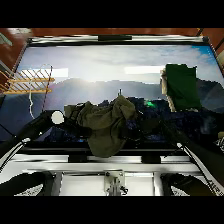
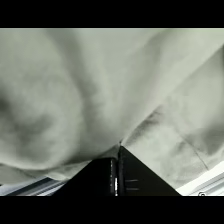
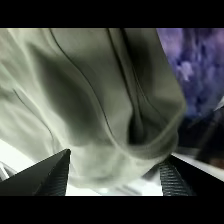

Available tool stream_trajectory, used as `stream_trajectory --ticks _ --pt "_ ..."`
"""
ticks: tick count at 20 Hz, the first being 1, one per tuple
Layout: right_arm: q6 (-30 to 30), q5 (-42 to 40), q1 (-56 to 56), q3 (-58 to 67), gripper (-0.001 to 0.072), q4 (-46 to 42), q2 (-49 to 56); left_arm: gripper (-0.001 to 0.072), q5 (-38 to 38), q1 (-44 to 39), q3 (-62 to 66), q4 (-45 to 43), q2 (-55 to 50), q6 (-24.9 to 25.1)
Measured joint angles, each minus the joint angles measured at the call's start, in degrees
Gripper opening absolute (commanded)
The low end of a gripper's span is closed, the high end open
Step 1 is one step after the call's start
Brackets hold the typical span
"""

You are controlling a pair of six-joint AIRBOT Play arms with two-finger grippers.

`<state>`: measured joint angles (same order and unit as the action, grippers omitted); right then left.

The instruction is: Fold the shirts.

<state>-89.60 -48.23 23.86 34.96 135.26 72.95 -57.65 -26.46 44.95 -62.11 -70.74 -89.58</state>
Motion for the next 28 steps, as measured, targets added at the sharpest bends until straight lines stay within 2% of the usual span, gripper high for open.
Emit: stream_trajectory --ticks 1,2,5,8,12,16,18,21,25,28 --pt "0.15 1.79 0.04 -0.09 0.0111 -0.15 0.33 0.0032 -0.22 0.00 0.57 0.00 0.11 0.28" --pt "0.39 2.73 0.02 -0.07 0.0060 -0.39 0.35 0.0032 -0.44 0.00 1.25 -0.02 0.26 0.66" --pt "-1.57 3.28 0.20 2.21 0.0060 1.14 -0.15 0.0032 -0.85 -0.04 5.55 -1.33 1.49 1.38" --pt "-7.52 2.97 0.17 9.70 0.0060 1.33 -3.72 0.0032 -3.06 -0.04 16.04 -7.58 4.04 1.73" --pt "-13.90 4.37 0.17 27.76 0.0060 -3.39 -12.07 0.0033 -5.01 0.31 40.87 -18.36 7.34 1.90" --pt "-15.19 7.28 0.24 46.86 0.0060 -8.76 -18.75 0.0033 -3.21 0.83 66.62 -22.40 8.94 1.92" --pt "-14.34 7.63 0.28 53.16 0.0060 -8.55 -20.39 0.0033 0.02 0.96 72.11 -21.73 10.45 1.92" --pt "-11.02 6.69 0.28 57.96 0.0060 -6.32 -21.59 0.0033 4.92 1.05 72.83 -20.55 13.11 3.74" --pt "-4.87 0.20 0.33 60.00 0.0060 -6.19 -22.10 0.0033 9.25 1.16 72.19 -24.11 14.16 7.54" --pt "2.27 -5.66 0.31 60.43 0.0060 -11.91 -21.86 0.0033 11.17 1.14 71.84 -27.08 12.24 8.59"
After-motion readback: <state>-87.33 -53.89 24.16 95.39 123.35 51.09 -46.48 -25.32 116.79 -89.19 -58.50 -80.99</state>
